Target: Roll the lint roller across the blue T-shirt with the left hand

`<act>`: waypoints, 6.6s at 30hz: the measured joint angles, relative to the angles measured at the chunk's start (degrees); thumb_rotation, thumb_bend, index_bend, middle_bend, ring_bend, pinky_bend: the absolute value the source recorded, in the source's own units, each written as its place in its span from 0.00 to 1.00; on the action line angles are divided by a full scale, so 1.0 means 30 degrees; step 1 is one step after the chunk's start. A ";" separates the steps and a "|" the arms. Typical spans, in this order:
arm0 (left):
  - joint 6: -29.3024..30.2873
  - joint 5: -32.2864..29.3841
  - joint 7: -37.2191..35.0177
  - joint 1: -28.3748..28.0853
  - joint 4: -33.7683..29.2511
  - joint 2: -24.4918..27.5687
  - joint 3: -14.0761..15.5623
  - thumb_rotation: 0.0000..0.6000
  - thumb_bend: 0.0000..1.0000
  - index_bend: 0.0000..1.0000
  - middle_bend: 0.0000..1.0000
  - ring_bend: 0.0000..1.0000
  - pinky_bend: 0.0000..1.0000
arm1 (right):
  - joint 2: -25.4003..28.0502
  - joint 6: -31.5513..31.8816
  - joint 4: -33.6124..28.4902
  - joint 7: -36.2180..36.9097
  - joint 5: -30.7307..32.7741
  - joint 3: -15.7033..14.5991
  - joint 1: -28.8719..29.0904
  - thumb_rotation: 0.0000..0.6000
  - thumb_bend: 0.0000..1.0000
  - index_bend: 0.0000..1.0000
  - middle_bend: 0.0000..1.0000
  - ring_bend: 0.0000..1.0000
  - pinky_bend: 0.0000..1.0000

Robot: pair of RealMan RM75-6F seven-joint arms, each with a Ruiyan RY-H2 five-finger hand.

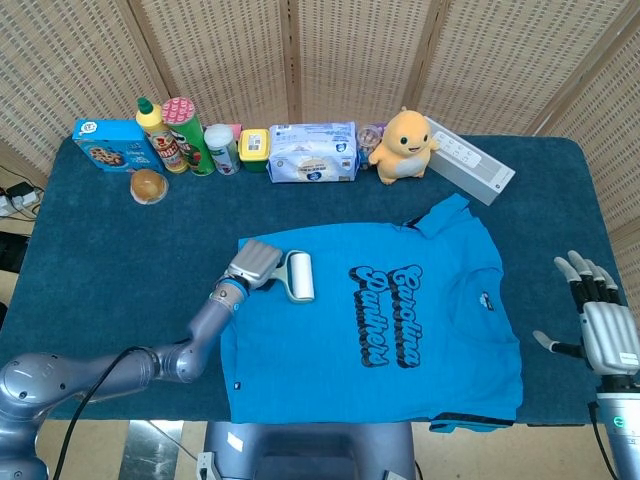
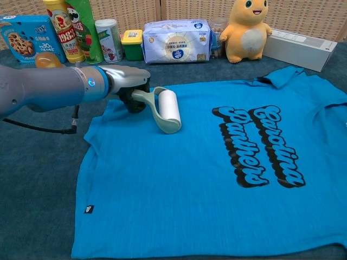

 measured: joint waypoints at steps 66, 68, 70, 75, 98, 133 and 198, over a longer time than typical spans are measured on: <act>-0.2269 -0.6454 0.2994 -0.6498 0.6060 -0.4551 -0.1777 1.00 0.95 1.00 0.86 0.87 0.99 | 0.0138 -0.0242 0.0131 0.0477 0.0148 0.0046 0.0043 1.00 0.00 0.08 0.00 0.00 0.00; -0.2407 -0.6472 0.2977 -0.6648 0.6373 -0.4778 -0.1843 1.00 0.95 1.00 0.86 0.87 0.99 | 0.0142 -0.0240 0.0115 0.0467 0.0159 0.0052 0.0042 1.00 0.00 0.08 0.00 0.00 0.00; -0.2530 -0.6511 0.2972 -0.6764 0.6614 -0.4952 -0.1887 1.00 0.95 1.00 0.86 0.87 0.99 | 0.0144 -0.0235 0.0109 0.0465 0.0162 0.0057 0.0042 1.00 0.00 0.08 0.00 0.00 0.00; -0.2756 -0.6650 0.2979 -0.7040 0.7166 -0.5326 -0.2008 1.00 0.95 1.00 0.86 0.87 1.00 | 0.0164 -0.0210 0.0099 0.0494 0.0167 0.0064 0.0028 1.00 0.00 0.08 0.00 0.00 0.00; -0.1957 -1.1976 0.6771 -0.7324 0.4692 -0.3150 0.0159 1.00 0.95 1.00 0.86 0.87 0.99 | 0.0234 -0.0108 -0.0059 0.0357 0.0053 0.0013 -0.0016 1.00 0.00 0.08 0.00 0.00 0.00; 0.0128 -1.1129 0.6481 -0.4734 -0.1193 0.1626 0.2705 1.00 0.95 1.00 0.86 0.87 0.99 | 0.0045 0.0023 -0.0225 -0.0178 -0.0176 -0.0140 -0.0034 1.00 0.00 0.08 0.00 0.00 0.00; 0.6789 0.1409 0.0022 0.2213 -1.1524 1.0130 0.4957 1.00 0.26 0.00 0.00 0.00 0.10 | 0.0423 0.1387 -0.1488 -0.0951 -0.2430 -0.1037 -0.0534 1.00 0.00 0.08 0.00 0.00 0.00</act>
